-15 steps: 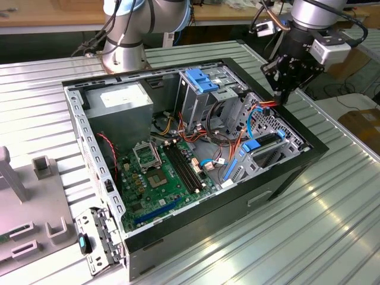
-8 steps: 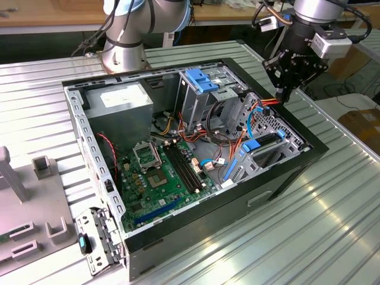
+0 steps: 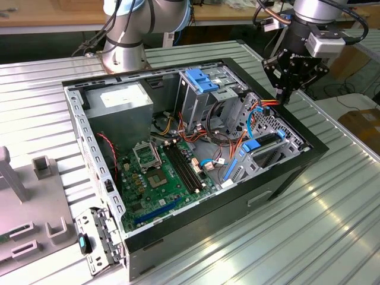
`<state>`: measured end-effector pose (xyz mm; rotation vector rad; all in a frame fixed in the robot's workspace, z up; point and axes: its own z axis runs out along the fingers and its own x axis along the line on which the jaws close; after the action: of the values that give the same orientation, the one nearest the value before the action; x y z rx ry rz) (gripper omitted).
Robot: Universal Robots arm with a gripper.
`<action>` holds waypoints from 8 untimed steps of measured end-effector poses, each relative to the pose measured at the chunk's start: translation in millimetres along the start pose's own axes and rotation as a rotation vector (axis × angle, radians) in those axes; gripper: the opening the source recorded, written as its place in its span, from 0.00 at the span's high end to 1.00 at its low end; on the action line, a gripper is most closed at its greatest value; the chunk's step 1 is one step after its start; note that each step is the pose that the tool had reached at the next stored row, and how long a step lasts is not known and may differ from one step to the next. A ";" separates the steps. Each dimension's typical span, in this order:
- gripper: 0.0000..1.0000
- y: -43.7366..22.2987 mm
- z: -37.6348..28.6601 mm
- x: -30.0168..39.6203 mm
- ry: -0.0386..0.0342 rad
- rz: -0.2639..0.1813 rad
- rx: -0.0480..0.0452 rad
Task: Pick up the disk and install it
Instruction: 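Insert the first disk wire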
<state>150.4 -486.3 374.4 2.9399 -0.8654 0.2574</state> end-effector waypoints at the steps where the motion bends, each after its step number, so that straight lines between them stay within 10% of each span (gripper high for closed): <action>1: 0.84 0.0 0.0 0.0 0.0000 0.000 0.0001; 5: 0.84 -0.1 0.1 0.0 -0.0005 0.029 -0.0050; 8: 0.84 0.1 0.3 -0.1 -0.0022 0.136 -0.0248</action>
<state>150.4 -486.4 374.1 2.8627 -1.0633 0.2488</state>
